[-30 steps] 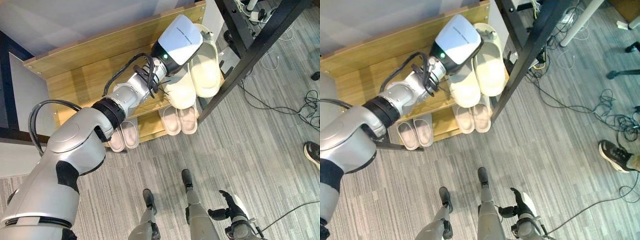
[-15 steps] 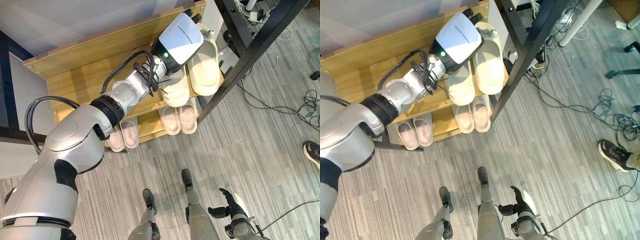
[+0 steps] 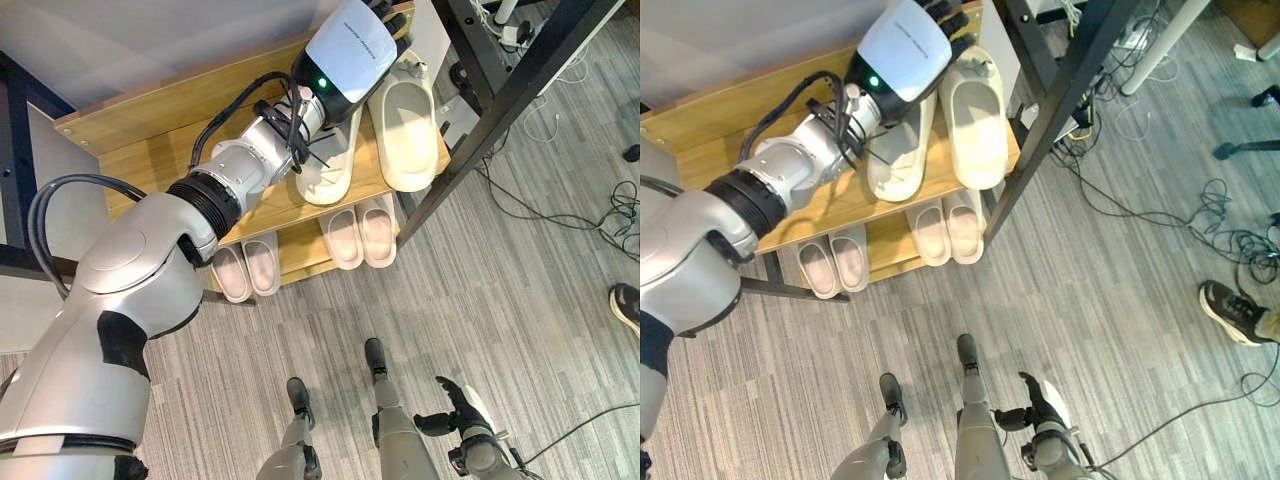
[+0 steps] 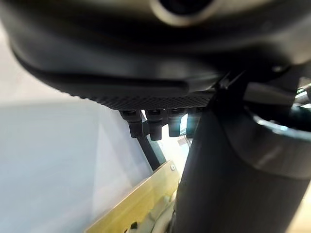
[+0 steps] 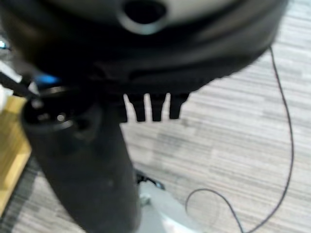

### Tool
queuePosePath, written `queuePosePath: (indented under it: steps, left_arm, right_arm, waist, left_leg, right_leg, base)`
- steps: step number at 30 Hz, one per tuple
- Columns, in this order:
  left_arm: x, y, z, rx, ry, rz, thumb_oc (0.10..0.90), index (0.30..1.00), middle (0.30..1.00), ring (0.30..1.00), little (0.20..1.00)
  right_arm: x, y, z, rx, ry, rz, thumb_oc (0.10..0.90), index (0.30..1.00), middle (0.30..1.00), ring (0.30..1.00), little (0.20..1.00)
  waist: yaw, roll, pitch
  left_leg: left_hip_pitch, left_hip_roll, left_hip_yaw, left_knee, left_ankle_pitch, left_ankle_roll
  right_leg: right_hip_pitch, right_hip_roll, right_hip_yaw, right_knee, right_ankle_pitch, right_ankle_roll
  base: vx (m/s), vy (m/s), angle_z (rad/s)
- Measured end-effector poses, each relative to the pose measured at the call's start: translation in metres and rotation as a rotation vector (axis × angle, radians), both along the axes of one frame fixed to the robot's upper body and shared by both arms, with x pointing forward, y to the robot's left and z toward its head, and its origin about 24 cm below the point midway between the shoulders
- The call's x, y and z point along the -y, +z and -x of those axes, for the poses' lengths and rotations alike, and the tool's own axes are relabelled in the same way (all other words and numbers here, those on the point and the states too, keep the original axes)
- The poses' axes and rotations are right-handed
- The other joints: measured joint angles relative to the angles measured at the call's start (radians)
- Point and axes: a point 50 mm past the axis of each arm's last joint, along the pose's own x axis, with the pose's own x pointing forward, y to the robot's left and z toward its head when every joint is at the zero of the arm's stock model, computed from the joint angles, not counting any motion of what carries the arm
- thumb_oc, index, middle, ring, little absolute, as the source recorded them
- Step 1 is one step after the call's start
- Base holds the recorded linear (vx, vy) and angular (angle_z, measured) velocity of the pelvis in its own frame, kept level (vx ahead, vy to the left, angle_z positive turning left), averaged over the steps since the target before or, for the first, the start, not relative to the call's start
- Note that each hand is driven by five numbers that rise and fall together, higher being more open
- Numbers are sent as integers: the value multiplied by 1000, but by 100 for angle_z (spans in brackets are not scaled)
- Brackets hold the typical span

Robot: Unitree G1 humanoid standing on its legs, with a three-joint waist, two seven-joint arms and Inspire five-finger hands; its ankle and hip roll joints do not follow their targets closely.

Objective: Arrange the slippers neatly on the shoe rack.

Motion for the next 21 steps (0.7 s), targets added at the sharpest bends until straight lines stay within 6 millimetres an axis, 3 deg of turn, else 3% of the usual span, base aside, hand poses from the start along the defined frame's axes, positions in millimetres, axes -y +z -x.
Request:
queuePosePath:
  steps: [11, 21]
  left_arm:
    - [8, 9, 3, -92, -60, 189, 800, 900, 900, 900, 900]
    - [13, 4, 2, -165, -94, 287, 800, 900, 900, 900, 900]
  right_arm:
    - [1, -1, 1, -16, -5, 5, 800, 900, 900, 900, 900]
    - [1, -2, 1, -40, -4, 3, 800, 900, 900, 900, 900]
  waist:
    - [22, 0, 0]
    - [29, 0, 0]
  left_leg:
    - [5, -1, -20, 0, 7, 3]
    - [22, -1, -26, 0, 9, 4]
  right_leg:
    - [17, -4, -22, 0, 0, 0]
    - [35, -4, -26, 0, 0, 0]
  base:
    - [-18, 0, 4]
    - [-3, -4, 1]
